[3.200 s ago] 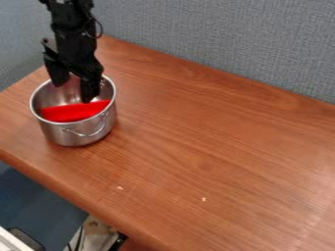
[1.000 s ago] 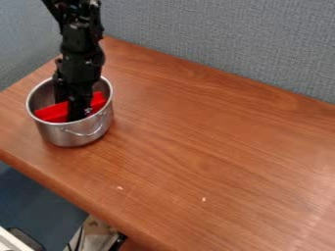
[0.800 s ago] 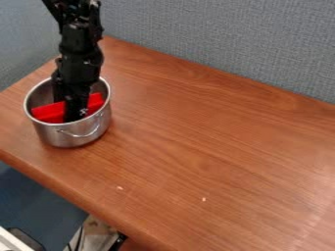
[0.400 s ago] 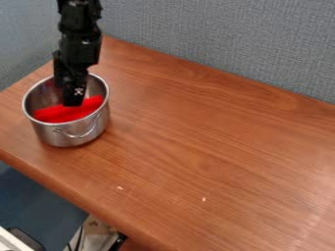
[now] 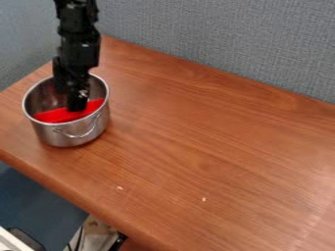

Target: Move the red object from the metal pot to the table

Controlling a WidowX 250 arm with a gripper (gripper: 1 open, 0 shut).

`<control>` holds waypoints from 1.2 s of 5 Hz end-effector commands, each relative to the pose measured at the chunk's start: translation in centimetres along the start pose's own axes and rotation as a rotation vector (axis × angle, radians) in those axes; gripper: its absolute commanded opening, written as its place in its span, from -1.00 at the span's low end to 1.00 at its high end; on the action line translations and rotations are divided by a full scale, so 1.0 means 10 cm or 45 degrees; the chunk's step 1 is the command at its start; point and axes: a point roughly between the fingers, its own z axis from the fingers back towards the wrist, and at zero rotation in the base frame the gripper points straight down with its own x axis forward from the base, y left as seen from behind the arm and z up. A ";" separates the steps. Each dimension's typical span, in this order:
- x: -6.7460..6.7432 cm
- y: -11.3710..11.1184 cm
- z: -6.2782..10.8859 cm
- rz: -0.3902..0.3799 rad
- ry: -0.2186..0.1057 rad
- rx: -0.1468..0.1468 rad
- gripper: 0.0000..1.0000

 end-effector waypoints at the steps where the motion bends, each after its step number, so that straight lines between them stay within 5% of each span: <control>1: 0.11 -0.15 -0.04 0.191 -0.043 -0.018 1.00; 2: 0.21 -0.05 -0.18 0.276 -0.035 -0.030 -1.00; 3: 0.32 0.03 -0.28 0.360 -0.034 -0.037 -1.00; 6: 0.27 -0.04 -0.05 0.379 -0.079 -0.063 -1.00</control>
